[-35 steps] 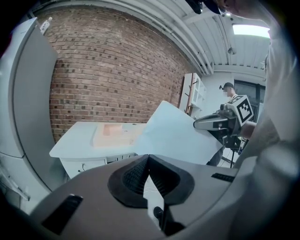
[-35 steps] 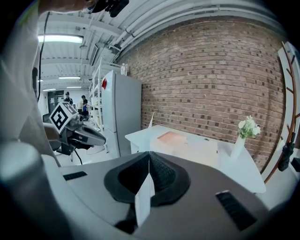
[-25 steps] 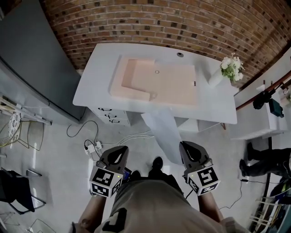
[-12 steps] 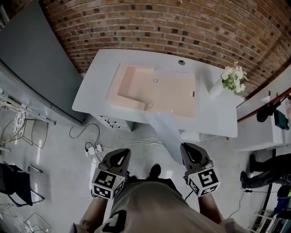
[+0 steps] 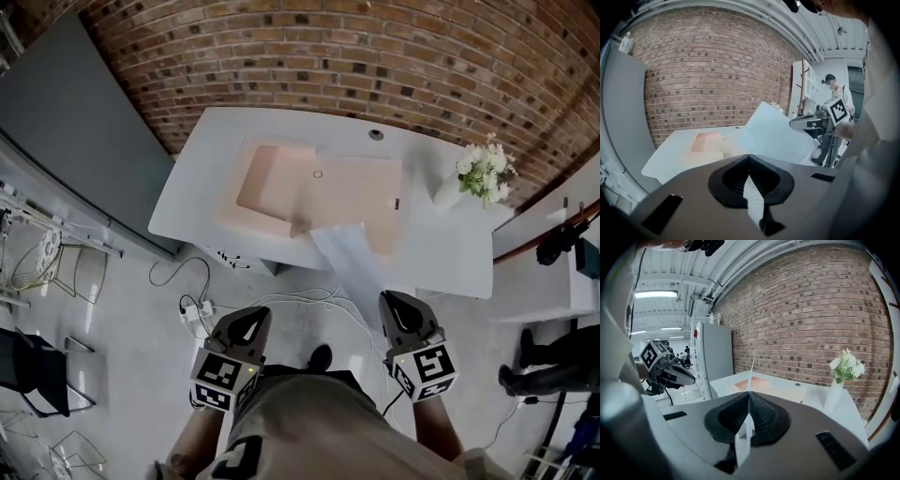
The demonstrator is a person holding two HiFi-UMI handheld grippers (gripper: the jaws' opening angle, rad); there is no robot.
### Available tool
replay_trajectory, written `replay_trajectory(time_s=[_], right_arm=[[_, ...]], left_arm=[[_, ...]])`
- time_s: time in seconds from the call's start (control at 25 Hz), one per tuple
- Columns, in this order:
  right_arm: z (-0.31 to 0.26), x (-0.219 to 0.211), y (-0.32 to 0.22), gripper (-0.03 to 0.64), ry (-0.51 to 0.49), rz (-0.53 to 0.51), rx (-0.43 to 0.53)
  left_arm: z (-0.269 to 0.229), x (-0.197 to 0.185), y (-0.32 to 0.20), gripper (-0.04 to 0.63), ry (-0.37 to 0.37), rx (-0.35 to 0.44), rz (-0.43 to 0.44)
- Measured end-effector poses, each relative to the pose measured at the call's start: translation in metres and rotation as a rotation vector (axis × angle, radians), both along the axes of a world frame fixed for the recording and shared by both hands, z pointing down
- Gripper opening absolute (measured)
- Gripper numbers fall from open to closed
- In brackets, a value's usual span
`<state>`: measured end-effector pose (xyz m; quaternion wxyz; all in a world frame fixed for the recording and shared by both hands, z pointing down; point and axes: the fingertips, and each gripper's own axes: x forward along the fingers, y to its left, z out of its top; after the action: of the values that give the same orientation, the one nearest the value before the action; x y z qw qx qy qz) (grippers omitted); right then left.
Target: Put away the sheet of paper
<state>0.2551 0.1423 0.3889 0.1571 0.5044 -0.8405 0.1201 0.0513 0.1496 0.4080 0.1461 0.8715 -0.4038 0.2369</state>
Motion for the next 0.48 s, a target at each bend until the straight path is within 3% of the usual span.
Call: replay_trajectory(time_s=[0.48], right_arm=[[-0.001, 0.012, -0.021, 0.023, 0.011, 0.031, 0.011]], left_arm=[[0.004, 0.003, -0.025, 0.014, 0.008, 0.005, 0.016]])
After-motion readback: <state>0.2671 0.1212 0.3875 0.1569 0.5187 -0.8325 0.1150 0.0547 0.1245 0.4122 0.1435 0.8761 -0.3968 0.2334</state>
